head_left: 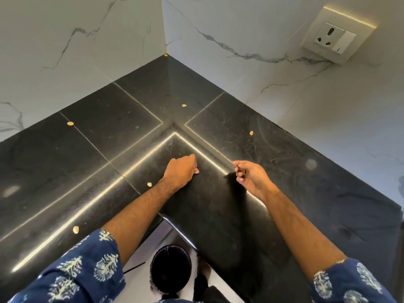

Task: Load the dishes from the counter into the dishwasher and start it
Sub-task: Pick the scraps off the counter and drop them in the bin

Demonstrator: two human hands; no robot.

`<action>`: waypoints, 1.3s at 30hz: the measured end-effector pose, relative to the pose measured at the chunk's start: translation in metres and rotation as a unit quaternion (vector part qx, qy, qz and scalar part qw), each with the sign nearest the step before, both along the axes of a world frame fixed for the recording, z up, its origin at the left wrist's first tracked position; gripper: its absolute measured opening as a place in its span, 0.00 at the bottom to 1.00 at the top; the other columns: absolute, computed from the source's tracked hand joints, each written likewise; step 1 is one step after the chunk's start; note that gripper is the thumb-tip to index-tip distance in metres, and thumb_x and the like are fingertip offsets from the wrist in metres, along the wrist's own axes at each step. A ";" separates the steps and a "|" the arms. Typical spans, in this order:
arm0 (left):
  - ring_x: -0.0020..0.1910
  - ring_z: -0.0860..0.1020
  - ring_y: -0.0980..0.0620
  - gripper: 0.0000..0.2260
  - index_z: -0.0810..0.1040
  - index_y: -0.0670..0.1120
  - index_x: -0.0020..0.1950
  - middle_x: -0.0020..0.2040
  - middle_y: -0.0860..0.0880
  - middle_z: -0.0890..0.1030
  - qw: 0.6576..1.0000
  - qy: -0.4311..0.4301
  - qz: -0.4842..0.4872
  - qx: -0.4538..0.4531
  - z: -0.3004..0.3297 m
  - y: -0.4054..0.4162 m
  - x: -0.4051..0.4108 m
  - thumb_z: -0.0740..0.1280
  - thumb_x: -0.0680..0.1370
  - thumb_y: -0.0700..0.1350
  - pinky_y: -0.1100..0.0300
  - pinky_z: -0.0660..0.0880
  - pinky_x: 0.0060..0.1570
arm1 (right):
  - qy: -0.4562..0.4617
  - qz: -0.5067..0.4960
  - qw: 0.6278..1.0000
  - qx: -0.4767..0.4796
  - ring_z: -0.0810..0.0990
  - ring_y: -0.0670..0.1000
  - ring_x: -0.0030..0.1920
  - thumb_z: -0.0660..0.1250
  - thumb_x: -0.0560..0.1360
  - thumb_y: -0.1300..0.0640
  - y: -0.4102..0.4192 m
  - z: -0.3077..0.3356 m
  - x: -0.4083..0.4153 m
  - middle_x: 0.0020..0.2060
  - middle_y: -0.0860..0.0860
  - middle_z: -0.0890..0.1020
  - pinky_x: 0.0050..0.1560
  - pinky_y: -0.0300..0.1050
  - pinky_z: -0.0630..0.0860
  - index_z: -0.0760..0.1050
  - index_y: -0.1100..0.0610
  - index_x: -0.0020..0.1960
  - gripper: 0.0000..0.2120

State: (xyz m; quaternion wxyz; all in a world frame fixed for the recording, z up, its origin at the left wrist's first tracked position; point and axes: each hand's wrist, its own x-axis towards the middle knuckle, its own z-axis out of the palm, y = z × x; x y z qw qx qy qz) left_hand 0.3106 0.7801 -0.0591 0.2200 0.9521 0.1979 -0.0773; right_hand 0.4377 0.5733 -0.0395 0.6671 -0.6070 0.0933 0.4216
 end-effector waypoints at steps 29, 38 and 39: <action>0.39 0.73 0.51 0.11 0.66 0.49 0.50 0.47 0.50 0.77 0.964 0.125 -0.198 0.125 -0.001 0.004 -0.012 0.56 0.85 0.55 0.53 0.66 0.48 | -0.488 0.320 0.668 -0.462 0.78 0.61 0.45 0.65 0.79 0.54 0.038 -0.010 0.177 0.44 0.60 0.75 0.46 0.52 0.76 0.70 0.62 0.44 0.11; 0.32 0.68 0.54 0.07 0.62 0.50 0.44 0.37 0.51 0.72 0.998 -0.007 -0.064 -0.019 -0.005 0.001 -0.044 0.56 0.80 0.50 0.55 0.66 0.38 | -0.540 0.316 0.636 -0.452 0.76 0.63 0.48 0.57 0.77 0.57 0.051 -0.016 0.150 0.48 0.62 0.77 0.46 0.53 0.68 0.72 0.63 0.46 0.10; 0.30 0.65 0.56 0.07 0.61 0.50 0.43 0.35 0.53 0.70 0.994 -0.061 0.014 -0.092 -0.005 0.002 -0.050 0.58 0.78 0.48 0.58 0.64 0.35 | -0.491 0.309 0.710 -0.400 0.74 0.61 0.44 0.55 0.77 0.57 0.058 -0.015 0.139 0.45 0.62 0.76 0.44 0.51 0.68 0.70 0.62 0.43 0.09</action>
